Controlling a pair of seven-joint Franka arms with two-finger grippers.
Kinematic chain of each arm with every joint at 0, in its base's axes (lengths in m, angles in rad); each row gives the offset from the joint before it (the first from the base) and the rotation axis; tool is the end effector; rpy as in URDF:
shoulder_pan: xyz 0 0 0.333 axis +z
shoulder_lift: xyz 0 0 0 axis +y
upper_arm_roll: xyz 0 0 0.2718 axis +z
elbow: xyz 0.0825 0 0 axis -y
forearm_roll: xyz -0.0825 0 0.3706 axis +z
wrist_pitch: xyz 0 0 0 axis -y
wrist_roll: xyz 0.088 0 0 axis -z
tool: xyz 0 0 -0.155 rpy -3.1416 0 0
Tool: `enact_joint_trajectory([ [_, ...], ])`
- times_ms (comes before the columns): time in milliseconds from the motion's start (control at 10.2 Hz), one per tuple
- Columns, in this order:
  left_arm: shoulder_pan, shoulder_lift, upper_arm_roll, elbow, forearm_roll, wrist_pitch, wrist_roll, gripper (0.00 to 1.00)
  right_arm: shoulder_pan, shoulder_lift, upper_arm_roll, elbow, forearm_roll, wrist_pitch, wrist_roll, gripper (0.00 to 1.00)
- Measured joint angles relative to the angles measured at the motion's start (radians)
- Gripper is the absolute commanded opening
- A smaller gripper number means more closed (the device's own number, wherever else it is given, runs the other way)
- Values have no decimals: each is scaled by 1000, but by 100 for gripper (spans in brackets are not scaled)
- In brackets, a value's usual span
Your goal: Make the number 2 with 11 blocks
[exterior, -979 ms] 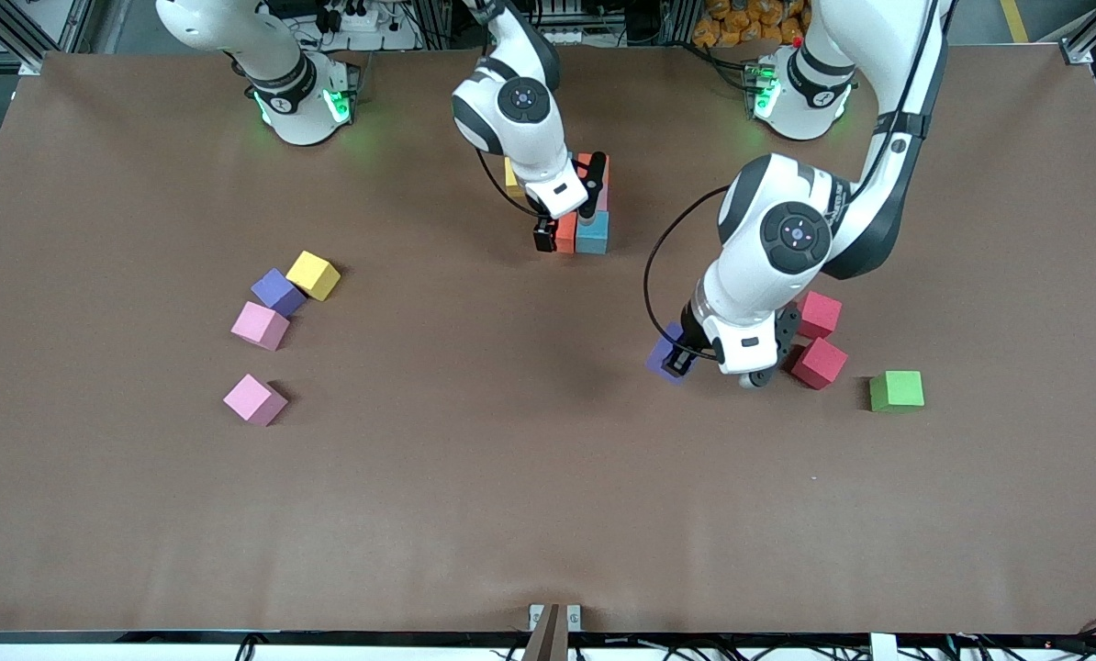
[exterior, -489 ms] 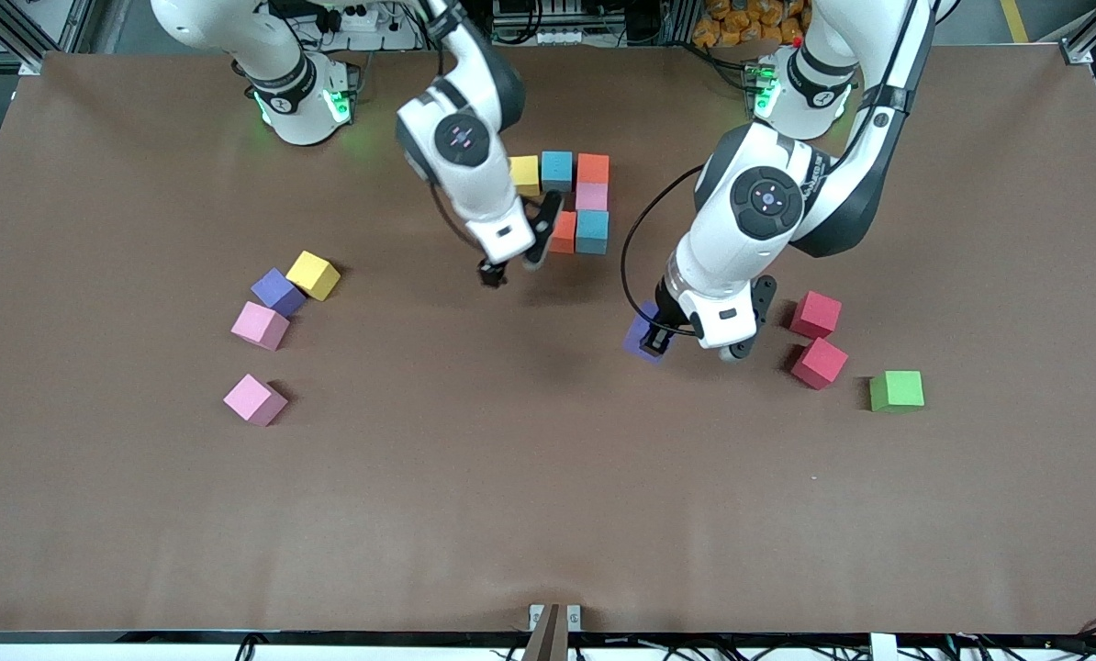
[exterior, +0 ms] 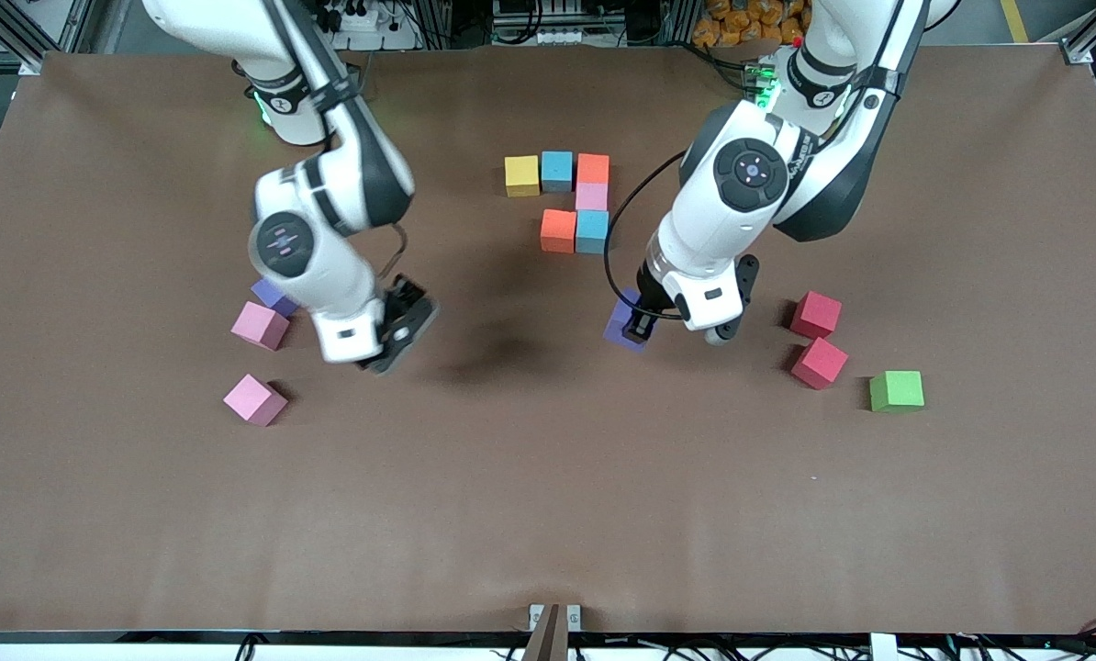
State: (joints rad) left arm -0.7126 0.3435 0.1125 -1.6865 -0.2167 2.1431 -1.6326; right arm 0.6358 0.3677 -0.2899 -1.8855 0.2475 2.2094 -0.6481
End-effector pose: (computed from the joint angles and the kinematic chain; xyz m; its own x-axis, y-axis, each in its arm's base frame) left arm 0.5189 -0.3815 0.3291 0.4275 0.8893 -0.1622 0.9038 -0.4166 0.0980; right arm 0.5562 0.2205 0.2374 0.6527 0.7569 0.0324 0.7561 -0.6481 -0.0904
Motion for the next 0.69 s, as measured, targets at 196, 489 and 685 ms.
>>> enact_joint_trajectory([
  [196, -11, 0, -2, 11, 0, 0, -27, 28, -121, 27, 0, 5, -1, 8, -109, 100],
  [489, -11, 10, -2, 33, 0, 0, -101, 28, -297, 71, 0, 29, 0, 57, -222, 100],
  [685, -38, 40, -15, 65, 0, 0, -199, 28, -369, 99, 1, 32, 1, 105, -224, 100],
])
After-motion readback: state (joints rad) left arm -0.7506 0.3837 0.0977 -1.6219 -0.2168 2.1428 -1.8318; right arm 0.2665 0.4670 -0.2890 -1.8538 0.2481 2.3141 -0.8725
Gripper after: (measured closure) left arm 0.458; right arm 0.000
